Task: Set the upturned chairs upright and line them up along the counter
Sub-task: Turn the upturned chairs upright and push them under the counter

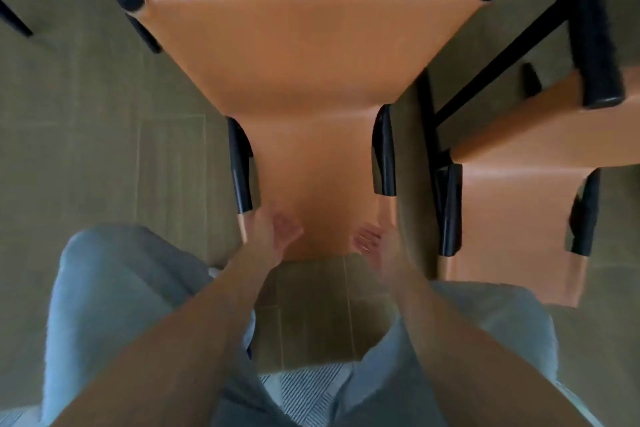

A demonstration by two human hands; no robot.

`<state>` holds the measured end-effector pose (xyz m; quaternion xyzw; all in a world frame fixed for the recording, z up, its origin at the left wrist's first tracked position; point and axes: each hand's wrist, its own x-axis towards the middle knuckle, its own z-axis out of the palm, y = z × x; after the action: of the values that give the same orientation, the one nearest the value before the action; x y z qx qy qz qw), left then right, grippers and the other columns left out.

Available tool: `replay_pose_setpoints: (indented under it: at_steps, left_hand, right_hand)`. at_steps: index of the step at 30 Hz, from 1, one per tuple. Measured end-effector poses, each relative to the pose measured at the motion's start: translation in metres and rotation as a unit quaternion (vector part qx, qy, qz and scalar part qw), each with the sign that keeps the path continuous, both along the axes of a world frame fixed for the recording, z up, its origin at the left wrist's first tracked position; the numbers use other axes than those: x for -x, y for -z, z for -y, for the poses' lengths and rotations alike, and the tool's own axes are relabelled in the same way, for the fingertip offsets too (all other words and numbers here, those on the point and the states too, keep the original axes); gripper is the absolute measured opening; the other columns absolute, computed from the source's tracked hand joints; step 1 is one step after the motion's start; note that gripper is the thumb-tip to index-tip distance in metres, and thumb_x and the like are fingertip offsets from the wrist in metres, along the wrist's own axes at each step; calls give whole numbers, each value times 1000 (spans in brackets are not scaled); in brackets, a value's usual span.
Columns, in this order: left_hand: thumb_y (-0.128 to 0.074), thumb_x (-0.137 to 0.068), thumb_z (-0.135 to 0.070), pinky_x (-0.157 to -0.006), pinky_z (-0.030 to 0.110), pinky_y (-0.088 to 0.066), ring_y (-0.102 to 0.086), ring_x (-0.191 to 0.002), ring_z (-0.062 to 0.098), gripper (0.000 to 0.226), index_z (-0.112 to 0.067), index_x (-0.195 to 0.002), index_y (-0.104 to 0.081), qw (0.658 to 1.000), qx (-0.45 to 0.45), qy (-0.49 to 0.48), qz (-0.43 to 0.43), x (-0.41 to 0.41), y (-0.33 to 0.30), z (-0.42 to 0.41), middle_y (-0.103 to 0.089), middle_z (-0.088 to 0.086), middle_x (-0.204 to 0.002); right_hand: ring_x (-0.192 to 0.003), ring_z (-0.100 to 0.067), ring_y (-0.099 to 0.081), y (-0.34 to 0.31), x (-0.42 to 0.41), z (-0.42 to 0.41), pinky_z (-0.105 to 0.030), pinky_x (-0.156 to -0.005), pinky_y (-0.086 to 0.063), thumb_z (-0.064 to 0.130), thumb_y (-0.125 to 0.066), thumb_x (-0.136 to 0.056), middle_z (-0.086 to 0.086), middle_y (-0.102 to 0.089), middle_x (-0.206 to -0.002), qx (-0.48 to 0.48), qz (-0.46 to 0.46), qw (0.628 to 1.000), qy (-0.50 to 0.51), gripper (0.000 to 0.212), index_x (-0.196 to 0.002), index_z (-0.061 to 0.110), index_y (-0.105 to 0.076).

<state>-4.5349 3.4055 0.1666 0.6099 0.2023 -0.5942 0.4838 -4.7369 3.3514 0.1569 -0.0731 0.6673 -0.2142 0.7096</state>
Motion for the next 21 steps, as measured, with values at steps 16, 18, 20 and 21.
replay_pose_setpoints:
  at_steps: [16, 18, 20, 21]
  left_hand:
    - [-53, -100, -25, -101, 47, -46, -48, -132, 40, 60, -3, -152, -32, 985, -108, -116, -72, 80, 243, -49, -41, 22, -150]
    - [-54, -99, -23, -108, 48, -41, -42, -140, 35, 63, -3, -154, -29, 983, -85, -149, -72, 81, 243, -55, -36, 23, -154]
    - [-54, -99, -22, -116, 48, -36, -35, -147, 33, 68, -1, -156, -22, 978, -59, -186, -78, 80, 239, -59, -29, 21, -160]
    - [-54, -100, -22, -118, 48, -33, -32, -148, 32, 70, 0, -157, -19, 974, -50, -203, -83, 80, 237, -61, -27, 20, -161]
  right_hand:
    - [-79, -28, -49, 246, 4, -18, -50, -100, -51, 30, -55, -102, -12, -42, -102, -128, -39, 990, 55, 36, -130, 11, -44]
    - [-81, -28, -50, 245, 1, -20, -45, -95, -53, 28, -55, -102, -14, -45, -110, -122, -15, 990, 74, 42, -137, 7, -47]
    - [-87, -31, -55, 239, 1, -22, -41, -89, -55, 26, -55, -102, -19, -50, -128, -115, 19, 988, 106, 39, -135, 5, -53]
    - [-90, -32, -57, 237, 3, -23, -40, -87, -56, 25, -56, -101, -22, -50, -134, -114, 29, 986, 120, 32, -126, 5, -57]
